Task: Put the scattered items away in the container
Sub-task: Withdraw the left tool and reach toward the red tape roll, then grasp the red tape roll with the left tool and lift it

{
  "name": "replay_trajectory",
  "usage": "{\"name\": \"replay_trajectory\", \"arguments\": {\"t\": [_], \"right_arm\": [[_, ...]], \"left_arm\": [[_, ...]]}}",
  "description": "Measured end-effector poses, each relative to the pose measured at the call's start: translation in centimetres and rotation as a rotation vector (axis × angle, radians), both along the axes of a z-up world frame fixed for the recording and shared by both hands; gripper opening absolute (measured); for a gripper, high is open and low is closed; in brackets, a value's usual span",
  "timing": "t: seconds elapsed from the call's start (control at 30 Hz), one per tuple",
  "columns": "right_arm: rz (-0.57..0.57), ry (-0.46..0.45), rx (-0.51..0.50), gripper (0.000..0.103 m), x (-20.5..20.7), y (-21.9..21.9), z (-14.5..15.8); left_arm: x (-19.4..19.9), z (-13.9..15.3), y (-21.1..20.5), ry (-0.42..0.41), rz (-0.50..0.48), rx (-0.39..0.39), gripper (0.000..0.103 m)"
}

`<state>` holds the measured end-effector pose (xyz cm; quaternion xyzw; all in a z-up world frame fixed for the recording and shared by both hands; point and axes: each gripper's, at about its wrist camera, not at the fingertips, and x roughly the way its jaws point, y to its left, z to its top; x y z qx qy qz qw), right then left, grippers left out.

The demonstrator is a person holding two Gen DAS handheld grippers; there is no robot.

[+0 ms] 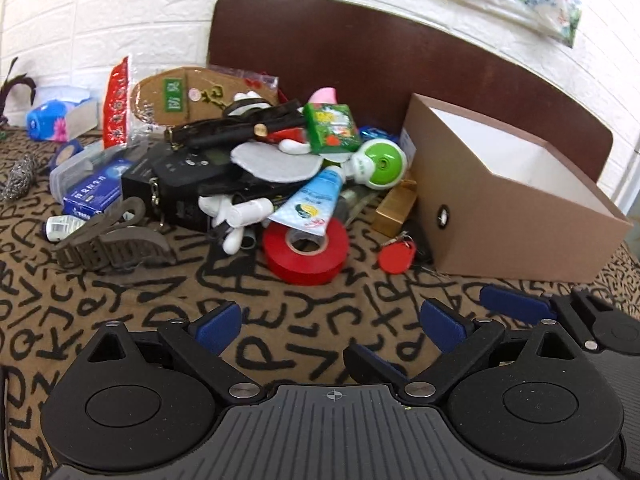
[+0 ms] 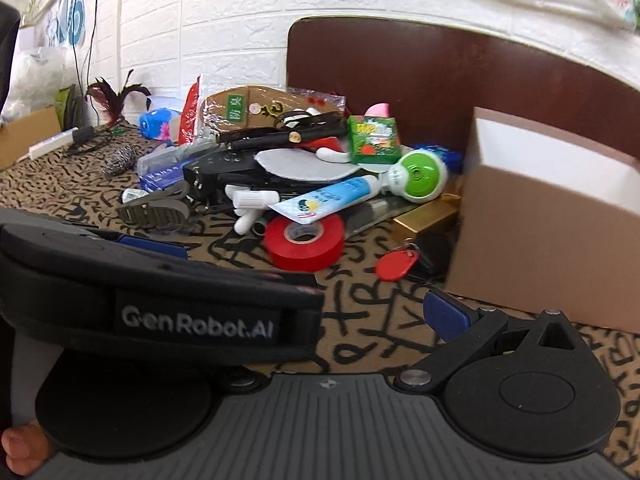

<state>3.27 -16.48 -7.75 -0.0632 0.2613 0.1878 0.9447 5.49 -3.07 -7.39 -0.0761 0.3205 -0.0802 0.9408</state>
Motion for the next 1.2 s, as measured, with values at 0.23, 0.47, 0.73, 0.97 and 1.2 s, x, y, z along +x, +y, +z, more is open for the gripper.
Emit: {"name": "replay_trajectory", "arguments": {"t": [0.23, 0.47, 0.73, 0.97, 1.2], "right_arm": [[0.011, -0.031, -0.066, 0.103, 1.5, 0.8, -1.0], [0.018, -0.016, -0.092, 0.099, 3.7, 1.4, -2.0], [0.062, 0.011, -0.110, 0.091, 6.2, 2.1, -2.9], [0.137, 0.030, -0.139, 0.084, 7.9, 3.3, -3.4], [0.164, 0.037, -0.137, 0.083, 9.8, 3.7, -3.5]], "left_arm": [[2.2, 0.0, 1.1, 0.011, -0.001, -0.038, 0.098], [5.0, -0.9, 2.0, 0.059, 0.004, -0.079, 0.087], [8.0, -2.6, 3.4, 0.130, 0.069, -0.143, 0.085], [10.0, -3.1, 3.7, 0.145, 0.087, -0.122, 0.085], [11.4, -3.3, 3.4, 0.143, 0.082, -0.107, 0.085]]}}
